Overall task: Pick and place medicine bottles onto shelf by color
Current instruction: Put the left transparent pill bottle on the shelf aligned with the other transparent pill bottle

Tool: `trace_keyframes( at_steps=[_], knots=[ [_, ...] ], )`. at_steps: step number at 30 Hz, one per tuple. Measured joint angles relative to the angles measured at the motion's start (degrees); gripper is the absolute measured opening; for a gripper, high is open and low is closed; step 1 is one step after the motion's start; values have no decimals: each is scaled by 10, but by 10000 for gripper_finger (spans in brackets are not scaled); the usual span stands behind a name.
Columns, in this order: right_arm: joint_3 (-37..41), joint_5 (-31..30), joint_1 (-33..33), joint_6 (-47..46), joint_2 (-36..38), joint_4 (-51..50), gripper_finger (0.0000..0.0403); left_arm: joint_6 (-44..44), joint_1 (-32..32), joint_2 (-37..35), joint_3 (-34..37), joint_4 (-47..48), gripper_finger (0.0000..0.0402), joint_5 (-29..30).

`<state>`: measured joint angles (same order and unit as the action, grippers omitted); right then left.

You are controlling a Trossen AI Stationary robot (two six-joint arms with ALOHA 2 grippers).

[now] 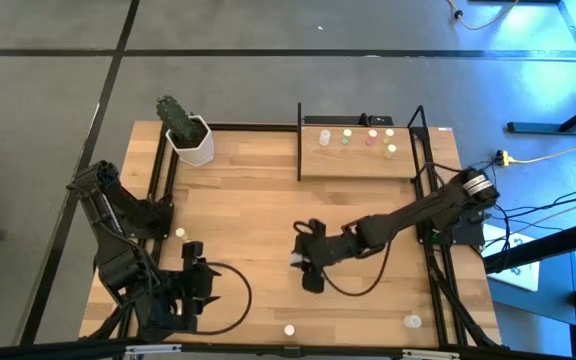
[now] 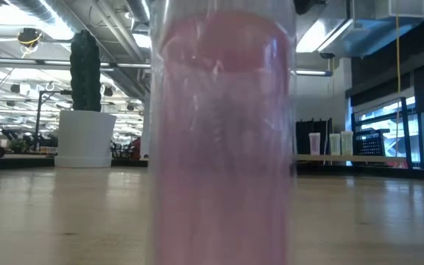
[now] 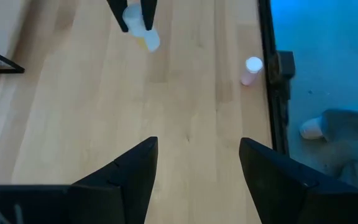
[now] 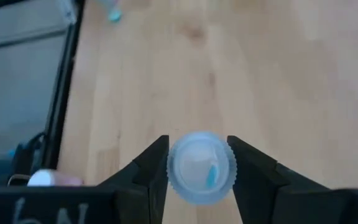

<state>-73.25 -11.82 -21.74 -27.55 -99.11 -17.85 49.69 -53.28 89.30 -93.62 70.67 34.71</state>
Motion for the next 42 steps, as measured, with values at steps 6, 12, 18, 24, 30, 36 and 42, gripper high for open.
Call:
trace_keyframes(
  at_steps=[6, 12, 18, 24, 30, 36, 42],
  knots=[
    [0, -39, 32, -24, 49, -62, 143, 57, 21, 0, 0, 0, 220, 48],
    [-1, -47, 96, -24, 87, -115, 145, 54, 49, 0, 0, 0, 220, 49],
    [-1, -81, 180, -16, 99, -152, 142, 56, 75, 0, 0, -3, 220, 49],
    [-1, -92, 266, -5, 99, -172, 146, 56, 92, 0, 0, -5, 220, 49],
    [0, -112, 341, -3, 98, -177, 143, 57, 105, 0, 0, -10, 220, 49],
    [4, -96, 388, -19, 94, -179, 150, 68, 125, 0, 0, -11, 220, 78],
    [36, -95, 407, -46, 94, -171, 147, 124, 151, 0, 0, -11, 220, 182]
  ],
)
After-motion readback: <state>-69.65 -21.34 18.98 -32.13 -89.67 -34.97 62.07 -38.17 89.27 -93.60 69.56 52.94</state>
